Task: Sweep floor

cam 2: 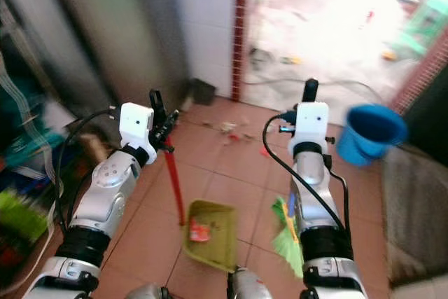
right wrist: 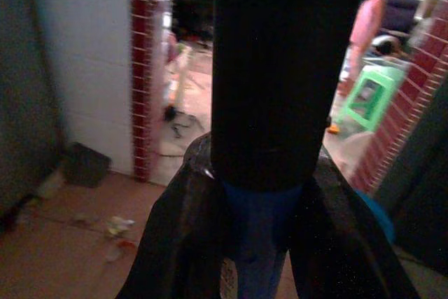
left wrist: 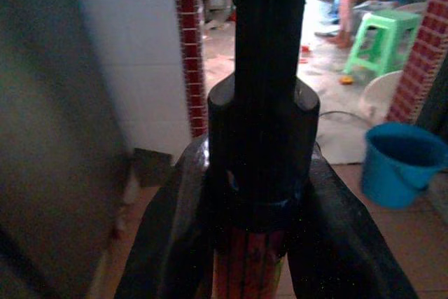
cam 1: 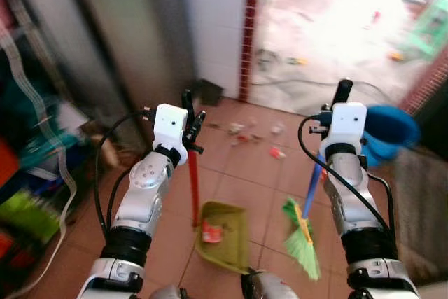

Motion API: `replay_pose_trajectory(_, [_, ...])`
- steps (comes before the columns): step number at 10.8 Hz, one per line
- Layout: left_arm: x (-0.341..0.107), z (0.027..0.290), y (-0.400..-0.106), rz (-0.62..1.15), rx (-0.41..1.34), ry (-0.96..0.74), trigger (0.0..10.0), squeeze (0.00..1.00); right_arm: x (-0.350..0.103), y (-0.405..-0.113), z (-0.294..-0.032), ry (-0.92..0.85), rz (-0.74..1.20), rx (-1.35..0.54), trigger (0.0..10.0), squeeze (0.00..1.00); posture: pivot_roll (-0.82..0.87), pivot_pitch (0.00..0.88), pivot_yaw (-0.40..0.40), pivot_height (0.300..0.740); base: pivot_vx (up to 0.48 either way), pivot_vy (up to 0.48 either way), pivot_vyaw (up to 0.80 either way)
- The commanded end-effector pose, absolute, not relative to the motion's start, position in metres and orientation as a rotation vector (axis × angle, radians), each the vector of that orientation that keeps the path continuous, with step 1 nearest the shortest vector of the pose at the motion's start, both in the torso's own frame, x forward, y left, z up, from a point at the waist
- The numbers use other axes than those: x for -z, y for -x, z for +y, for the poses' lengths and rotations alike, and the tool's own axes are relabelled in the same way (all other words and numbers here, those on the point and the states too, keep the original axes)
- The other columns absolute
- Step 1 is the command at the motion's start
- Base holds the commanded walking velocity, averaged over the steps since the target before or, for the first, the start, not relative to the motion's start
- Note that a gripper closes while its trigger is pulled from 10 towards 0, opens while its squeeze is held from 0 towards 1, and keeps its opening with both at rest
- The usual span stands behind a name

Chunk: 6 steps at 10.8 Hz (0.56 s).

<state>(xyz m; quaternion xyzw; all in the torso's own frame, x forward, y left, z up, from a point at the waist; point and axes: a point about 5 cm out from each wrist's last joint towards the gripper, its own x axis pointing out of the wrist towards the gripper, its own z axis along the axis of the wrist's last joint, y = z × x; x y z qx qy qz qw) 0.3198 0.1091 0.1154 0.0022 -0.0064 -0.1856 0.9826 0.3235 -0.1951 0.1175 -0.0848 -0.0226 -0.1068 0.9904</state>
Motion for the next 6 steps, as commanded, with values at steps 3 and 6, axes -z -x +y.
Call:
replay_pose_trajectory(3, [-0.135,0.106,-0.326,-0.085,0.384,0.021,10.0,0.0,-0.099,-0.313,-0.218,0.191,0.027,0.306,10.0,0.0,-0.08,0.0,0.045,0.74,0.0,0.0,-0.8])
replay_pose_trajectory(6, [-0.134,0.106,-0.326,-0.079,0.388,0.03,10.0,0.0,-0.104,-0.314,-0.219,0.214,0.001,0.318,10.0,0.0,-0.08,0.0,0.048,0.74,0.247,0.0,-0.8])
